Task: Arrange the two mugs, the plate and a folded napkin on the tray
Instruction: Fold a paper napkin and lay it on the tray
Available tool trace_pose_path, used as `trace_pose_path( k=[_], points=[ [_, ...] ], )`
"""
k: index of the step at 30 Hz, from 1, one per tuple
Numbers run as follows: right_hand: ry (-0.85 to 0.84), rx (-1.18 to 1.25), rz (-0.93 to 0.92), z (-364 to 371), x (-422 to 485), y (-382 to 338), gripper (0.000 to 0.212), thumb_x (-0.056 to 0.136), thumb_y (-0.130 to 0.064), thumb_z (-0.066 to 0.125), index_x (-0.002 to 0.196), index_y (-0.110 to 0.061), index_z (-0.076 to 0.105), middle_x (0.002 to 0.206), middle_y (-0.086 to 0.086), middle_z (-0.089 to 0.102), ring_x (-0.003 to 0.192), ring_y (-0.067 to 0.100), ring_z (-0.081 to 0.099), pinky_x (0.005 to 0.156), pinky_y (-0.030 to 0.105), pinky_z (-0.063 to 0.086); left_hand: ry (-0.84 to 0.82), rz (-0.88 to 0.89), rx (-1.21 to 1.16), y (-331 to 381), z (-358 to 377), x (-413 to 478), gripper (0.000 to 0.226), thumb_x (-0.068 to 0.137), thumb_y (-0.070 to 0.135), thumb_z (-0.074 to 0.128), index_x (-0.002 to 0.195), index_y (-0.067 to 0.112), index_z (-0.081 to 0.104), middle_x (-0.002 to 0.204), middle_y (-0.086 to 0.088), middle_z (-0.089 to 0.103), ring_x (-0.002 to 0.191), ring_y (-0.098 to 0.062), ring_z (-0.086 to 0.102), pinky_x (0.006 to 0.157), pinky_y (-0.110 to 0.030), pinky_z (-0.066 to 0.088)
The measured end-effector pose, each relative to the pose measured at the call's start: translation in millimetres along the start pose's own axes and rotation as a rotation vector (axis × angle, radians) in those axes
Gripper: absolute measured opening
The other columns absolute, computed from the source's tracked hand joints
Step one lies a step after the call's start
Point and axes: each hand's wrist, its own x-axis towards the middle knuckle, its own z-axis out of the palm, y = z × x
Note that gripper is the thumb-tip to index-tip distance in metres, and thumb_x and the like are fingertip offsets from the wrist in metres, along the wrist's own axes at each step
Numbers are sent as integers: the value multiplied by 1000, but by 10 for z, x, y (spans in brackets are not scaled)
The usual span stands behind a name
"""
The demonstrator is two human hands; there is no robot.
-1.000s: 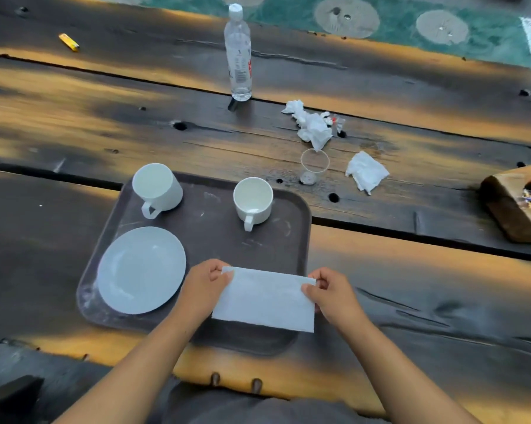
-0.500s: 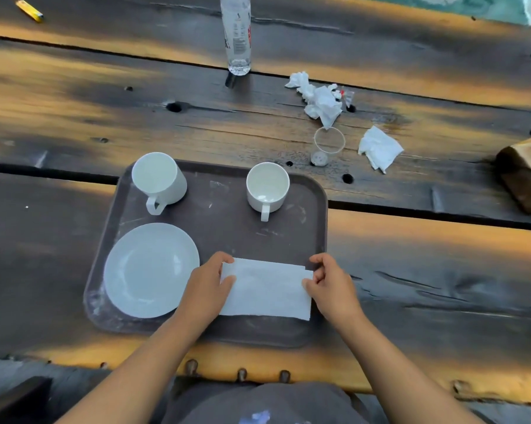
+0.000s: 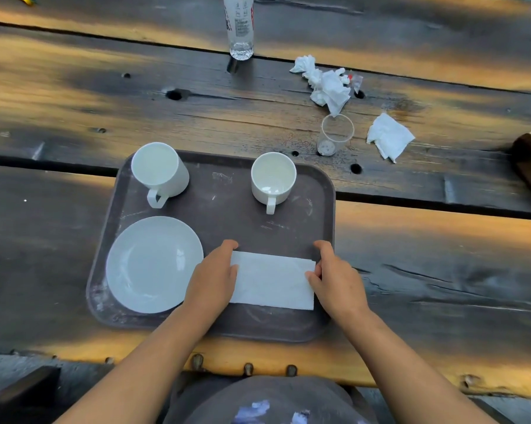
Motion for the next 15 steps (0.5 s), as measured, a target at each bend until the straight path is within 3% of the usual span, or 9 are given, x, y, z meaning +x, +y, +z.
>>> trace_pose_path(
  k=[7,11,15],
  points=[
    [33,120,14,69,-62,48,61,91,-24,69,144,-25,39,117,-7,58,105,17,62,82,34,52,19,4,-5,3,9,-10,38,99,13,53,135,21,47,133,-1,56,109,-26,60,93,-39,49],
    [31,133,18,68,-125,63,58,92,-26,68,143,-26,40,127,-5,52,106,19,61,82,32,49,57,38,109,-3,0,-23,37,97,14,55,133,20,46,126,-3,46,80,-29,62,71,-40,52],
    [0,74,-36,50,-237,-26,47,95,-26,63,137,-25,43,127,-3,47,90,21,63,80,41,55,78,40,172,-28,-31,-69,38,95,16,59,131,19,47,122,-3,40,65,-25,55,58,-33,44]
  ],
)
